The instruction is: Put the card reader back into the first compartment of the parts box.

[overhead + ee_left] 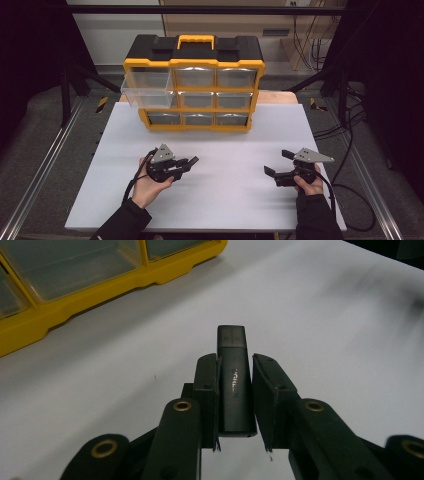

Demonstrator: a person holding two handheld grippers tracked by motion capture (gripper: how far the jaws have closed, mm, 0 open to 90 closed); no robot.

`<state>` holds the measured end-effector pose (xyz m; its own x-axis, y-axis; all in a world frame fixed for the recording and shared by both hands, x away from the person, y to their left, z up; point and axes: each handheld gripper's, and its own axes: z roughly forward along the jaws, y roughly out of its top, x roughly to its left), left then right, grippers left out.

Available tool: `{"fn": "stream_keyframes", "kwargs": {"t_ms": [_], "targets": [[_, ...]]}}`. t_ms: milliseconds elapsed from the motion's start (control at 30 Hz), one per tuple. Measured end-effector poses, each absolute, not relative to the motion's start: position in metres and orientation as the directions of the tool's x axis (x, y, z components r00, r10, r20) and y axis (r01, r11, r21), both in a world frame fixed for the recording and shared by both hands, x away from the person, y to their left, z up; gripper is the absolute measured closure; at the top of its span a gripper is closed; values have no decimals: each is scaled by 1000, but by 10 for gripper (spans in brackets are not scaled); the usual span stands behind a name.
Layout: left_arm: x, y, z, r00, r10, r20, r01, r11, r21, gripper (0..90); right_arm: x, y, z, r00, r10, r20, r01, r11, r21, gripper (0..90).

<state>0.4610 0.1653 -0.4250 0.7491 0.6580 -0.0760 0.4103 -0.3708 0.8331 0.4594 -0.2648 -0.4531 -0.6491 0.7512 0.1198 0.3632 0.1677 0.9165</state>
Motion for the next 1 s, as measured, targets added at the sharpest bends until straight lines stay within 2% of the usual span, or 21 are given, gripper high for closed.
{"fn": "stream_keyframes", "kwargs": {"t_ms": [1000], "targets": [[463,188,-408,713,698,-63,395,-326,859,728,459,-265,-453,-650,751,118,362,169,917,26]]}}
